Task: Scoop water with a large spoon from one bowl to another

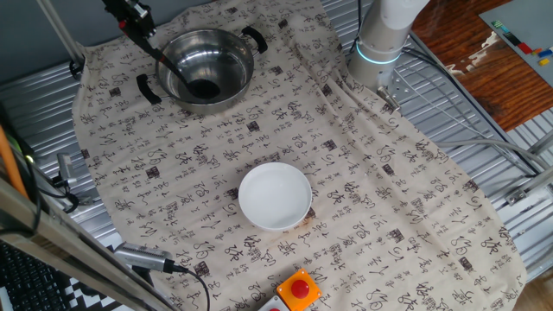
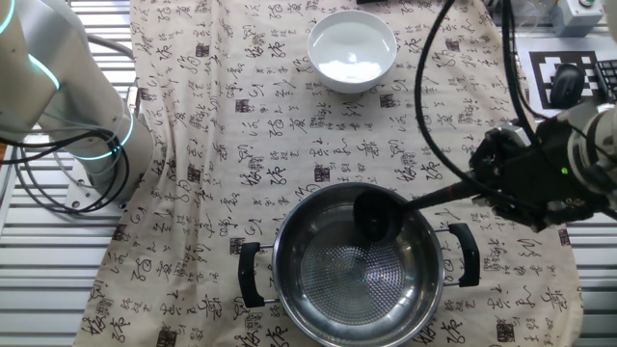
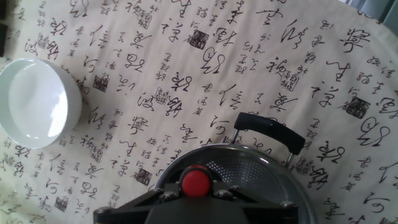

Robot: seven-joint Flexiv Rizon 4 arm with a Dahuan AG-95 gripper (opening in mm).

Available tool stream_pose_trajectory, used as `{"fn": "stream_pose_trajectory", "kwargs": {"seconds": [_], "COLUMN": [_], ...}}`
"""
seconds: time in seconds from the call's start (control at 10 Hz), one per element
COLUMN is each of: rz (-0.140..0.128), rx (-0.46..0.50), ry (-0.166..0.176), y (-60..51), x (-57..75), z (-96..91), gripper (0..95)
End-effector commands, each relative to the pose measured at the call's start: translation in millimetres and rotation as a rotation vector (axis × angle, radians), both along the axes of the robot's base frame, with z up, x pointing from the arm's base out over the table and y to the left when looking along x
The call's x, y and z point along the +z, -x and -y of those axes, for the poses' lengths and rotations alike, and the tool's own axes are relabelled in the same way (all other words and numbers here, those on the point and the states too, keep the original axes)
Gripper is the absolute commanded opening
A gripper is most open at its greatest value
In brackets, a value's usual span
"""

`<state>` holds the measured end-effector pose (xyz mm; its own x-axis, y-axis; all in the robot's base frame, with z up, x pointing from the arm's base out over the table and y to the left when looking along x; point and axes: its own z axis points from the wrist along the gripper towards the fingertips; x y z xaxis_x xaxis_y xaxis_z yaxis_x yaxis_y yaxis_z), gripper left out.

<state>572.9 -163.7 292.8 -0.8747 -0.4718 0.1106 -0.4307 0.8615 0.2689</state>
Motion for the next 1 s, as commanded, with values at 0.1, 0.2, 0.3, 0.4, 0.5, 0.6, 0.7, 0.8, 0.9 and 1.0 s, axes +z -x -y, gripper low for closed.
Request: {"fn": "stream_pose_trajectory", "kwargs": {"seconds": [0.1,0.2,0.3,0.4,0.5,0.6,0.7,0.8,0.9,1.0], "rz": [0.013,0.013,0.014,0.012,0.009,0.005,0.005,0.007,0.005,0.005], "rx": [0.043,0.059,0.069,0.069,0.071,0.074,0.081,0.084,0.094,0.102], "ry": [0.055,0.082,0.098,0.096,0.103,0.117,0.132,0.138,0.146,0.149], "y": [2.1,0.6,0.0,-0.3,0.8,2.9,7.3,11.6,15.3,18.3], "x": [-7.9,-11.4,-13.3,-14.3,-17.1,-18.5,-20.7,-23.3,-26.1,-28.7], "z": [2.8,4.4,5.3,5.9,7.0,7.3,7.7,8.1,8.6,9.1], "gripper": [0.0,0.0,0.0,0.0,0.0,0.0,0.0,0.0,0.0,0.0]}}
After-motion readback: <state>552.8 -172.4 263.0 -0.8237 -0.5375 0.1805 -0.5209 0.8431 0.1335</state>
